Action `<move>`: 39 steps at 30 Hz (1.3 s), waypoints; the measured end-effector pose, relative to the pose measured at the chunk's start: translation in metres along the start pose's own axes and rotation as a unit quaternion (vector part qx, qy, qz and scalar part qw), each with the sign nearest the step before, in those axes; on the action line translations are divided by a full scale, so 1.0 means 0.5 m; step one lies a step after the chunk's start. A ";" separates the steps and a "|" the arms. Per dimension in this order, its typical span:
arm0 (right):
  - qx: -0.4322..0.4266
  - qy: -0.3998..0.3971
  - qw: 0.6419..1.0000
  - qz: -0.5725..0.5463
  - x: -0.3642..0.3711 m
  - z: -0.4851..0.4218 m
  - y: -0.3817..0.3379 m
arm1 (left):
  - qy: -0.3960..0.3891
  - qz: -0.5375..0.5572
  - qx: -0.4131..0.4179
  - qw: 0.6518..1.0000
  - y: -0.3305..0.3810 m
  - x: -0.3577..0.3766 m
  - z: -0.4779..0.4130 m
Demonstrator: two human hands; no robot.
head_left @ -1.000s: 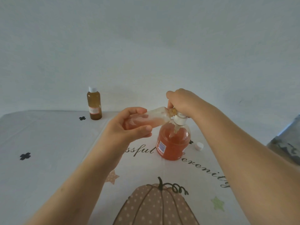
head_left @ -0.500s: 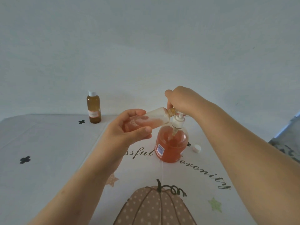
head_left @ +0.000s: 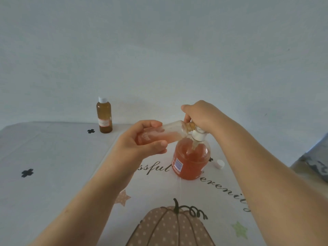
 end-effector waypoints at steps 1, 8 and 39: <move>0.004 -0.003 1.000 -0.016 0.001 -0.003 0.000 | -0.001 0.001 -0.002 1.000 -0.001 -0.001 0.000; 0.027 -0.002 0.999 -0.024 0.001 -0.018 0.005 | -0.004 0.000 0.004 1.000 0.002 0.002 0.003; 0.014 -0.009 1.000 -0.013 -0.014 -0.014 -0.009 | -0.002 0.019 0.010 1.000 0.004 0.005 0.005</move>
Point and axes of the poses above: each hand's wrist, its own z-axis away from the middle knuckle, its own x-axis out of the palm, y = z × x, the point moved 3 cm from there along -z, towards the middle knuckle, and after that the axes turned 3 degrees about x, right-handed, at the moved point
